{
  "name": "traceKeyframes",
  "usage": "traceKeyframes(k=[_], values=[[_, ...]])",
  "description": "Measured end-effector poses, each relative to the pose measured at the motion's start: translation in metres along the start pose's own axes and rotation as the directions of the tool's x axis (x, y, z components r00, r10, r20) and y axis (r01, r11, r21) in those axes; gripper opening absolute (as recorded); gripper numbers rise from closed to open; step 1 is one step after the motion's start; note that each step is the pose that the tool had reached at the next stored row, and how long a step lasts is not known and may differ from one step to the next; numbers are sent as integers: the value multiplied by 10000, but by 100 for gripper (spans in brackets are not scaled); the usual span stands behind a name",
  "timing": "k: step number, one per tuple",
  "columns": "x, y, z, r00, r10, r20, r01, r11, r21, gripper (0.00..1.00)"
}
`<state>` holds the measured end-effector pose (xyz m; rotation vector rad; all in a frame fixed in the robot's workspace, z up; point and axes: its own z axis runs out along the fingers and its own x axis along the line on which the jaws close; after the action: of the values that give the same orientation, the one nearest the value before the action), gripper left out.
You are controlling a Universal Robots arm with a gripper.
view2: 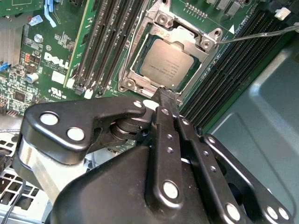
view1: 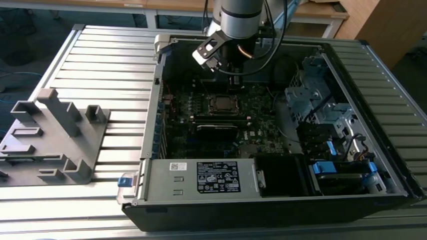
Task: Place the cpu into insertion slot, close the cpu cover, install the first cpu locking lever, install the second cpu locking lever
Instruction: 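Close the cpu cover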
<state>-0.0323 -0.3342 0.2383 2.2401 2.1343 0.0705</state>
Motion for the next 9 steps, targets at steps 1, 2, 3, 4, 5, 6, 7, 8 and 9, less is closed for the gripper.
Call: traceKeyframes(k=[1, 2, 3, 4, 5, 6, 7, 8, 9], values=[[0, -2, 1, 10000, 0, 1, 0, 10000, 1, 11], [0, -2, 1, 10000, -1, 2, 1, 10000, 1, 11], [0, -2, 1, 10000, -2, 2, 2, 10000, 1, 11], [0, -3, 1, 10000, -2, 2, 2, 10000, 1, 11], [0, -3, 1, 10000, -1, 1, 1, 10000, 0, 11], [0, -7, 2, 10000, 1, 0, -1, 10000, 0, 11], [-1, -15, 2, 10000, 1, -1, -1, 10000, -1, 11], [-1, -27, 4, 10000, 0, -2, 0, 10000, -1, 11], [-1, -37, 4, 10000, 0, -1, 0, 10000, -1, 11]])
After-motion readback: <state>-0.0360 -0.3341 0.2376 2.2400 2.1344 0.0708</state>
